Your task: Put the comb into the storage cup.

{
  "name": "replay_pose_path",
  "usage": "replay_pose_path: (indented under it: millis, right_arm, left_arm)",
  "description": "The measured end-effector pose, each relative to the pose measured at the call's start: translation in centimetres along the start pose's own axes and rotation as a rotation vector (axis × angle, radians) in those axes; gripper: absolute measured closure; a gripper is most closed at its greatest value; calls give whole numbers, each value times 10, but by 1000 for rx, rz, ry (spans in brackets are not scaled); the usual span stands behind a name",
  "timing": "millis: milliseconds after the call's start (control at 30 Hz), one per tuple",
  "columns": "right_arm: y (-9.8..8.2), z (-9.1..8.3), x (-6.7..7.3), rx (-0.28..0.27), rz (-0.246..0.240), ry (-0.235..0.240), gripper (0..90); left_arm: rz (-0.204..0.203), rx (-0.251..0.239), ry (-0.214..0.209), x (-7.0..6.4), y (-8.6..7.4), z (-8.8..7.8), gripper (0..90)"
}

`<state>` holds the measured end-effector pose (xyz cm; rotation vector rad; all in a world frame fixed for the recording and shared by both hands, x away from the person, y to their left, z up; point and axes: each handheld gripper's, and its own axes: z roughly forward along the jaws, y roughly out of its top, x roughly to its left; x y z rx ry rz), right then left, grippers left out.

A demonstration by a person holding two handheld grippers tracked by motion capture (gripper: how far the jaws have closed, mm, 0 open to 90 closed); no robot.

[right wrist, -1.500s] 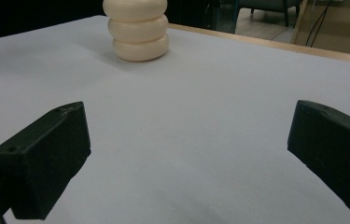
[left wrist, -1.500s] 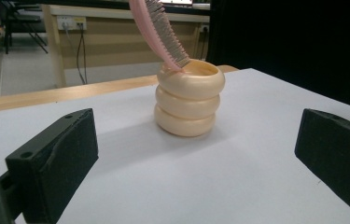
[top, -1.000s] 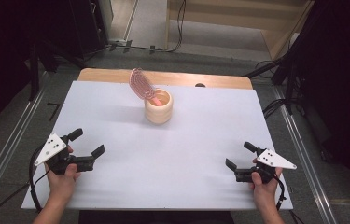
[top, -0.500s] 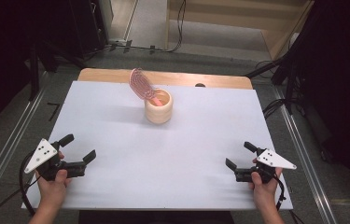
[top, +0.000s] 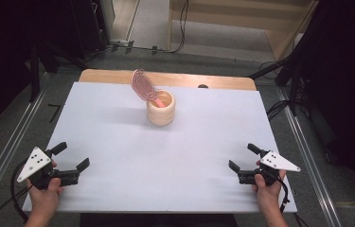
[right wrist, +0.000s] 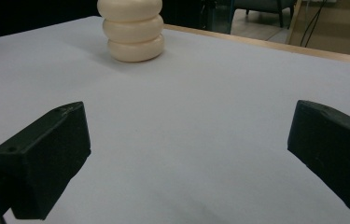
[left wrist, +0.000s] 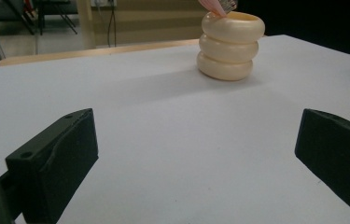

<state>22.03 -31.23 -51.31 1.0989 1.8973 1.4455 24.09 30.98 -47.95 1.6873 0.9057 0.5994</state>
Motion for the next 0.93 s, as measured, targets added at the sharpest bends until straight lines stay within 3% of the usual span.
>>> replay_pose_path:
  millis: [233, 933]
  right_arm:
    - [0, 1, 0, 3, -1, -1, 0]
    - [0, 3, 0, 7, -10, -4, 0]
  left_arm:
    - [3, -8, 1, 3, -4, -8, 0]
    - [27, 5, 13, 0, -7, -3, 0]
